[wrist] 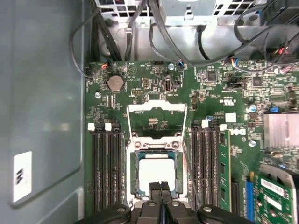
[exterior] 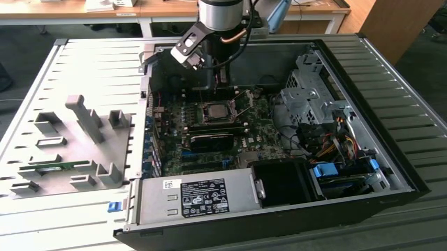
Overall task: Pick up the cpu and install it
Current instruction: 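Close the cpu cover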
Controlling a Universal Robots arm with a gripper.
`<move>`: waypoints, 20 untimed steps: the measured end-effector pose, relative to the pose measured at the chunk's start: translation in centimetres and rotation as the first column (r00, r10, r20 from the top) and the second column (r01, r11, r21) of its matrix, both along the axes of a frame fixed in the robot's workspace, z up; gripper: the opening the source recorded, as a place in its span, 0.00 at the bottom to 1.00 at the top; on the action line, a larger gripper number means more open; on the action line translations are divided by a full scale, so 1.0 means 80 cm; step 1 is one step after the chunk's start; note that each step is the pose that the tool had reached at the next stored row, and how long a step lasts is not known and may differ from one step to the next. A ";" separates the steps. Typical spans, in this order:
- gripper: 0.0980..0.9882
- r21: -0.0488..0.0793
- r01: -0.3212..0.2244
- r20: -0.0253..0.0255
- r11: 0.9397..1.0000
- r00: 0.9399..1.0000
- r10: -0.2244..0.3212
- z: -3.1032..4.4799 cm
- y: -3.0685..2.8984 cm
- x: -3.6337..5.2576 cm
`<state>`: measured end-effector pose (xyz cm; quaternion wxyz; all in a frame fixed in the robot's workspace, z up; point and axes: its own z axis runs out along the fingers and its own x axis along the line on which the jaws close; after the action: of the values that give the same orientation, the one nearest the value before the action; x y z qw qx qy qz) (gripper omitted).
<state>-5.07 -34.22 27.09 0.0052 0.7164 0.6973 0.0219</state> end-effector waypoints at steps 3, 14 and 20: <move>0.03 0.000 0.000 0.000 1.000 1.000 0.000 0.0099 0.0000 0.000; 0.03 0.000 0.000 0.000 1.000 1.000 0.000 0.0099 -0.0214 0.000; 0.03 0.000 -0.012 -0.007 1.000 1.000 0.012 0.0099 -0.0217 0.013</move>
<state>-4.03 -35.96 27.88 0.0028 0.7123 0.7016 0.0196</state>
